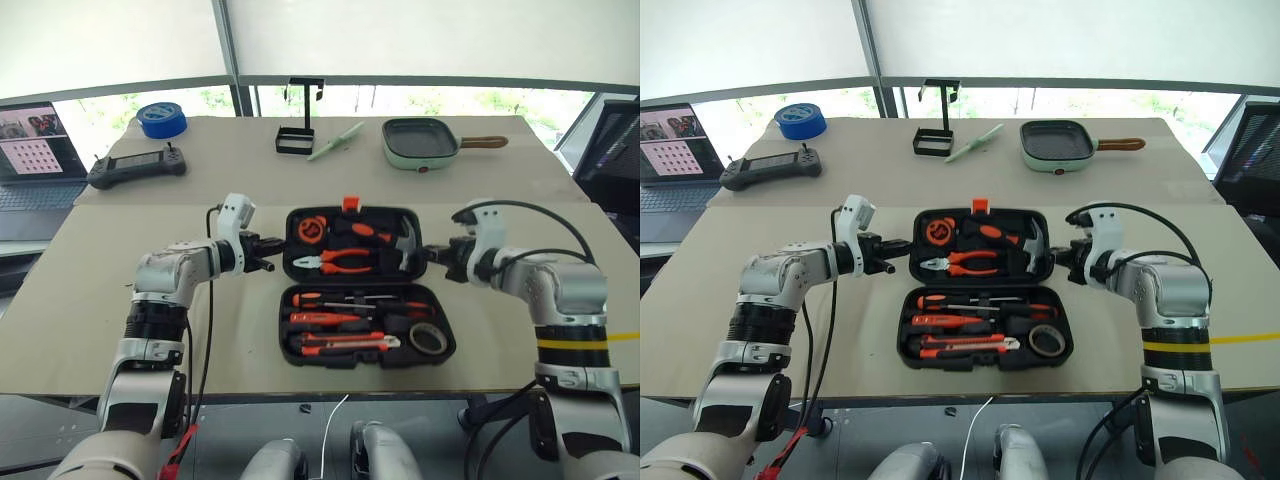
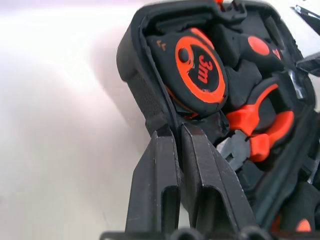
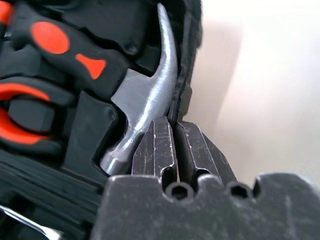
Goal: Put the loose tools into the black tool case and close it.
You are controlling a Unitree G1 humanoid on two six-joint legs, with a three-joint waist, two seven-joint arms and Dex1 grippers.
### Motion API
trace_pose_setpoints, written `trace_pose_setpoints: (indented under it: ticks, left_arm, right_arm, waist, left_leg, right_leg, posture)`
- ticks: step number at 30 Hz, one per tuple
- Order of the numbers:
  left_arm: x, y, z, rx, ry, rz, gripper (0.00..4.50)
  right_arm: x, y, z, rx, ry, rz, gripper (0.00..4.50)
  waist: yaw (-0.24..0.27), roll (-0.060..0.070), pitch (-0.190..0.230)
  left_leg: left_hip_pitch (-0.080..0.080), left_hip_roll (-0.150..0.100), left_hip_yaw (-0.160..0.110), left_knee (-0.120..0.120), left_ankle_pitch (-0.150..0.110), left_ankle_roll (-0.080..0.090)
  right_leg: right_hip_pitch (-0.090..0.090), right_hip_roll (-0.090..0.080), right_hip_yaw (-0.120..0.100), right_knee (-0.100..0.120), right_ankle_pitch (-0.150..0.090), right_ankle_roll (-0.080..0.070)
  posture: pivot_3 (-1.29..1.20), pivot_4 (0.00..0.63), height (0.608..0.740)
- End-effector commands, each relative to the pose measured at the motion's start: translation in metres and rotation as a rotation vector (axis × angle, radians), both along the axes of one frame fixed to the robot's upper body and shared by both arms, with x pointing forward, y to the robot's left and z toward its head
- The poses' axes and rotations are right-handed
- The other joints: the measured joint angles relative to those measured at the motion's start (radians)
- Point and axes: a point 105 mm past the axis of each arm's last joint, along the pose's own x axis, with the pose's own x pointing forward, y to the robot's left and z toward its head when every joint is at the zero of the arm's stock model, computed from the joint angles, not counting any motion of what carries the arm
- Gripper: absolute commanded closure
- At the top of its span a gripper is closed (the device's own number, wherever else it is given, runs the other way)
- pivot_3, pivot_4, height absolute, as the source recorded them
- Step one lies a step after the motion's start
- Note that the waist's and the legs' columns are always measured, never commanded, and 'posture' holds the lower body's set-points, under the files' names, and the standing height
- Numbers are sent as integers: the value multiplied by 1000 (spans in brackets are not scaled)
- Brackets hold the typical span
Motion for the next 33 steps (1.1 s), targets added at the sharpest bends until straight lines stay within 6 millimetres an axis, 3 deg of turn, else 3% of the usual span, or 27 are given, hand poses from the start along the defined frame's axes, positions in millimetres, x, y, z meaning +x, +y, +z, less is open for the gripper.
trace_pose_setpoints:
  ticks: [1,3,6,8,13,17,23,28,32,33]
  left_arm:
    - [0,-25,68,-78,-350,-55,4500]
    - [1,-24,71,-56,-433,-17,4500]
    - [-4,-24,59,32,-523,-4,4500]
    - [-10,-23,49,95,-581,-6,4500]
    - [-13,-2,32,141,-650,181,4500]
    - [-26,10,22,227,-770,282,4500]
    - [-39,32,8,254,-743,390,4500]
    - [-47,39,-3,261,-689,398,4500]
    - [-54,45,-6,246,-642,415,4500]
    - [-62,48,-4,237,-638,403,4155]
  right_arm:
    - [15,0,58,66,-257,-57,4463]
    - [15,-4,64,40,-338,-92,4463]
    - [9,-6,62,-16,-431,-118,4463]
    - [1,-5,51,-72,-467,-102,4463]
    - [-17,-13,30,33,-494,-200,4463]
    - [-38,-7,18,-158,-637,-168,4463]
    - [-64,-8,-4,-337,-725,-136,4463]
    - [-79,-11,-24,-352,-697,-90,4463]
    - [-95,-7,-31,-389,-702,-14,3249]
    - [-105,-6,-31,-403,-695,26,2776]
  waist:
    - [-1,0,0]
    - [-3,0,0]
    - [-9,0,0]
    - [-15,0,0]
    - [-22,0,0]
    - [-20,0,0]
    - [-23,1,-1]
    - [-22,0,-2]
    - [-22,0,-2]
    - [-24,0,-2]
  left_leg:
    - [-2,0,0,0,0,0]
    - [-5,0,0,0,0,0]
    - [-9,-1,1,0,0,0]
    - [-10,-1,1,0,0,0]
    - [-9,-1,1,1,0,0]
    - [-6,-1,1,0,1,0]
    - [-2,0,5,-3,1,0]
    - [3,1,7,-5,1,0]
    - [10,2,7,-8,0,0]
    - [13,2,8,-11,0,1]
  right_leg:
    - [-2,0,0,0,0,0]
    - [-4,0,-1,2,0,0]
    - [-8,0,-3,2,0,0]
    - [-9,0,-3,3,0,0]
    - [-9,1,-3,2,0,0]
    - [-8,1,1,1,1,-1]
    - [-8,2,8,2,1,-1]
    - [-5,4,12,1,1,-1]
    - [2,5,13,0,0,-1]
    - [4,6,15,-1,0,0]
  posture:
    - [0,150,740]
    - [0,150,740]
    - [0,150,740]
    - [0,150,740]
    - [0,150,740]
    - [0,150,740]
    - [0,150,740]
    - [0,150,740]
    - [0,150,740]
    - [0,150,740]
